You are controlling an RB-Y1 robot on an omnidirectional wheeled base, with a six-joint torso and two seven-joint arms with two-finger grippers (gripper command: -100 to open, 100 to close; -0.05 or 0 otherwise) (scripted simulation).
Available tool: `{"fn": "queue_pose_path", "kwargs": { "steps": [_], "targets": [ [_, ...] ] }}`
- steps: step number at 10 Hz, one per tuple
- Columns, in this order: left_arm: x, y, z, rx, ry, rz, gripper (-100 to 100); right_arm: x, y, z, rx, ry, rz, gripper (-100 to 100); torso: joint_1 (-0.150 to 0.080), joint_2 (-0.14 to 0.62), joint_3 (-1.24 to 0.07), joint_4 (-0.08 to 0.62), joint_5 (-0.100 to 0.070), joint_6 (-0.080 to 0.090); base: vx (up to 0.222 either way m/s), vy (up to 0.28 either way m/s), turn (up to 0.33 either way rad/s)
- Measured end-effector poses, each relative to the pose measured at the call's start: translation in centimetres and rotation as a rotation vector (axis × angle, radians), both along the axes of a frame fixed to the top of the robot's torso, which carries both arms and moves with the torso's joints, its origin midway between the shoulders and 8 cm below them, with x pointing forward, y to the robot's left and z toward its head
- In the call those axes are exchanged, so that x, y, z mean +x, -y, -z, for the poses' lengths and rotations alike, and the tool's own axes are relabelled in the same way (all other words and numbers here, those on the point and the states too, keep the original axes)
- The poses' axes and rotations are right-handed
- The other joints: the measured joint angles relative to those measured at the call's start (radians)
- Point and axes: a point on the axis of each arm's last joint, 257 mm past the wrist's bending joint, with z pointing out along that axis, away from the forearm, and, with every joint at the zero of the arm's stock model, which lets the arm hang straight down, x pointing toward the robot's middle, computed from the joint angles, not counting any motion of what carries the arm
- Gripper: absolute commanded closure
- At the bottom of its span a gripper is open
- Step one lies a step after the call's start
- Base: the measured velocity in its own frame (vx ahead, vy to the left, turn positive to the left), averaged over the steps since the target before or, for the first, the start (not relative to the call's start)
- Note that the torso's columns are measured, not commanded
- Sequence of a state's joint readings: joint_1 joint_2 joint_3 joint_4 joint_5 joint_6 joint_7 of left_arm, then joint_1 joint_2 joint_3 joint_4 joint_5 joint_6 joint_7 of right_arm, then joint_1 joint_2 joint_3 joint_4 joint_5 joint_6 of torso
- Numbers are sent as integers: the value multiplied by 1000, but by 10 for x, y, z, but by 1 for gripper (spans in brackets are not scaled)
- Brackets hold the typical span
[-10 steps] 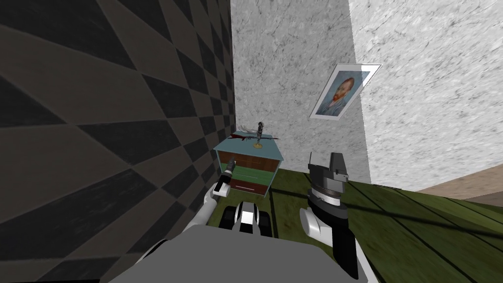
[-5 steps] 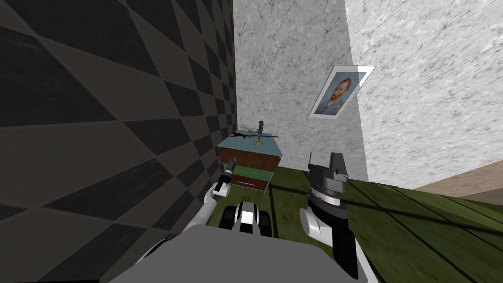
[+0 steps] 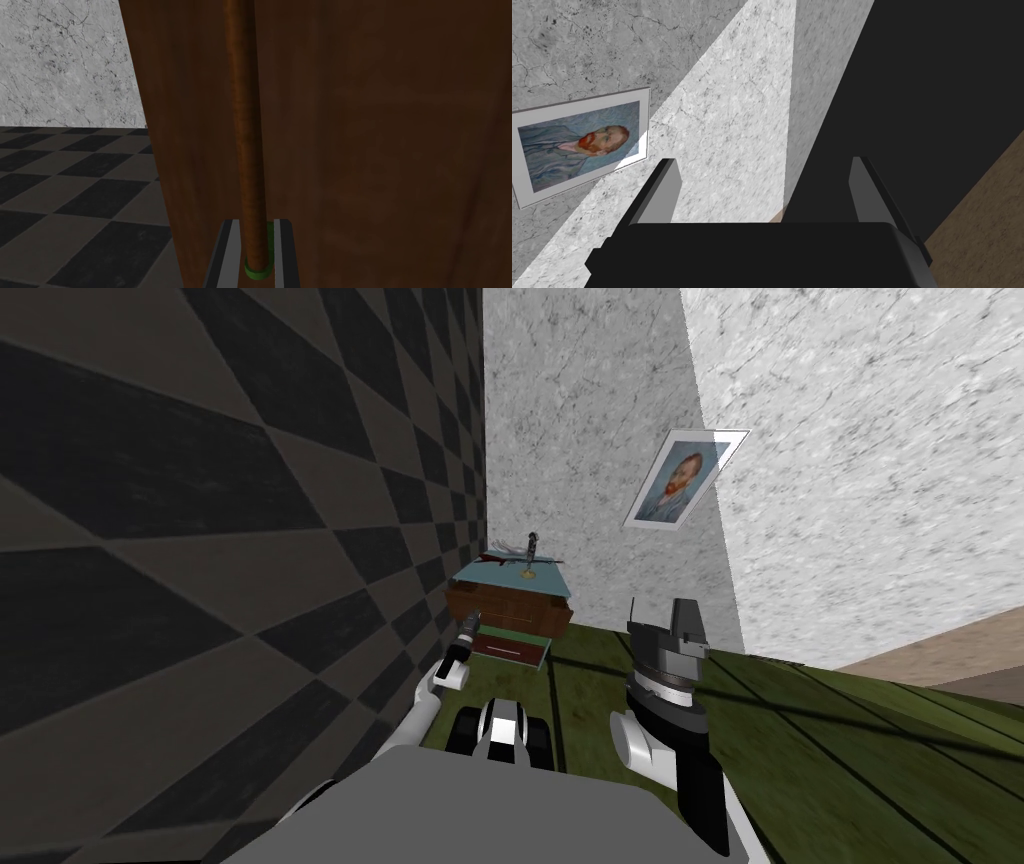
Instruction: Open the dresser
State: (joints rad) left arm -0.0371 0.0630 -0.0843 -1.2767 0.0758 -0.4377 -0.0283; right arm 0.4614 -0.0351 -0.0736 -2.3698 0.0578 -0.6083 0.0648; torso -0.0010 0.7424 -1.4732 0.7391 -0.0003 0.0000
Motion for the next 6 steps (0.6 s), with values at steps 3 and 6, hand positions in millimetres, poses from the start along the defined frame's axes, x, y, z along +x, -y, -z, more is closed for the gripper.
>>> {"fn": "queue_pose_path", "kwargs": {
  "steps": [3, 6],
  "targets": [
    [-2, -16, 8, -2, -10, -29, 100, 0, 0, 0, 0, 0, 0, 0, 0, -8, -5, -4, 1, 3, -125, 5, -238],
    [-7, -82, 10, -8, -19, -127, 100, 0, 0, 0, 0, 0, 0, 0, 3, -9, -5, -5, 2, 0, -113, 0, -351]
  ]
}}
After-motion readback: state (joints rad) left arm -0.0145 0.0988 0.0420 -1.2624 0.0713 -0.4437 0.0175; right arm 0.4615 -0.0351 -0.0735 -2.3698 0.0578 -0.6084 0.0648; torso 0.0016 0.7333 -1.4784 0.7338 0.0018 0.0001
